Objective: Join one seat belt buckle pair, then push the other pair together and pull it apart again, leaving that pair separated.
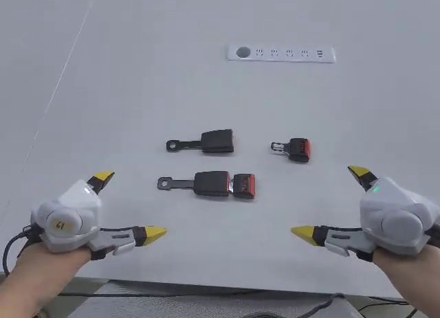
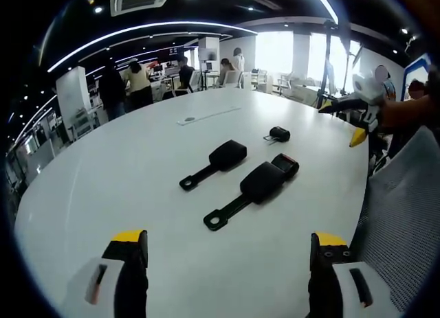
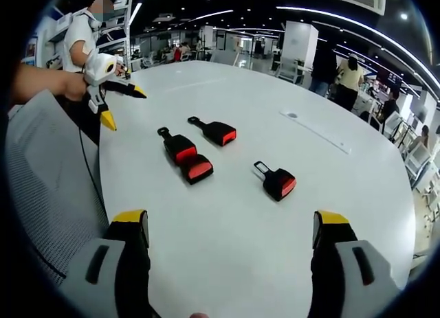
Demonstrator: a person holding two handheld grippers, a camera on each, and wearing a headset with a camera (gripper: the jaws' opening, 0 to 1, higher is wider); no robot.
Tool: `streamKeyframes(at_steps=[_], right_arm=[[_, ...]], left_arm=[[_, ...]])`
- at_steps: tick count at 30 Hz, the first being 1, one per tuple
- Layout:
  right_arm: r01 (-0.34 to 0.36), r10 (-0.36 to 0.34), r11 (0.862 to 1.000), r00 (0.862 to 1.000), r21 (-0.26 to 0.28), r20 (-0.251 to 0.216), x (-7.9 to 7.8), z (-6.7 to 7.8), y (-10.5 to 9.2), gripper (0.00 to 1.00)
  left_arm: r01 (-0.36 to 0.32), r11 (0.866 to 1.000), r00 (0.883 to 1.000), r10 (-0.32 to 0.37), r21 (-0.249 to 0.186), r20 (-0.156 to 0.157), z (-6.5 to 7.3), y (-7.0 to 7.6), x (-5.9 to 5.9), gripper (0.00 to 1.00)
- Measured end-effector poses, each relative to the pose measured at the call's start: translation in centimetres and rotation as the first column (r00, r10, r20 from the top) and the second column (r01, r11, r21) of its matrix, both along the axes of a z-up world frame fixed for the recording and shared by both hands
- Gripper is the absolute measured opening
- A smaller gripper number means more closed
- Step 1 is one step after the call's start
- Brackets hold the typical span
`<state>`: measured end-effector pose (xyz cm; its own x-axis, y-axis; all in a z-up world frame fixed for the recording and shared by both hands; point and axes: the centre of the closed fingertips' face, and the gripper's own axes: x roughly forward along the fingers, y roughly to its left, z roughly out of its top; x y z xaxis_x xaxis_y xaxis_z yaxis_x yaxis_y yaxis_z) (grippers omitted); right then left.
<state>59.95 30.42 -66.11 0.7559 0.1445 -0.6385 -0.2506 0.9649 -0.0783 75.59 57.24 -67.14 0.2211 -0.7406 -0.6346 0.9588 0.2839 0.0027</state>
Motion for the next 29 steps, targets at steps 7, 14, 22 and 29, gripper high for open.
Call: streamKeyframes(at_steps=[7,14,22,29], right_arm=[[0.0,0.0,1.0,1.0,-0.005,0.01,0.12,0.5,0.03,0.99],[0.008,-0.008,1.0,1.0,-0.017,0.007,-0.2,0.24,-0.36,0.99],[0.017,-0.017,1.0,1.0,-0.016,0.004,-0.3,0.24,-0.43,0.99],[0.02,-0.02,1.0,1.0,-0.015,0.001,-0.22,0.09,-0.5,0.99]], left_arm=[[-0.004,1.0,1.0,0.004,-0.006,0.001,0.15,-0.09,-0.08,1.0],[-0.008,1.0,1.0,0.007,-0.013,-0.011,0.07,-0.08,-0.29,1.0],[-0.021,1.0,1.0,0.021,-0.016,-0.01,0.09,0.07,0.11,1.0],[-0.03,0.999,0.999,0.029,-0.015,-0.014,-0.1,0.17,0.22,1.0]])
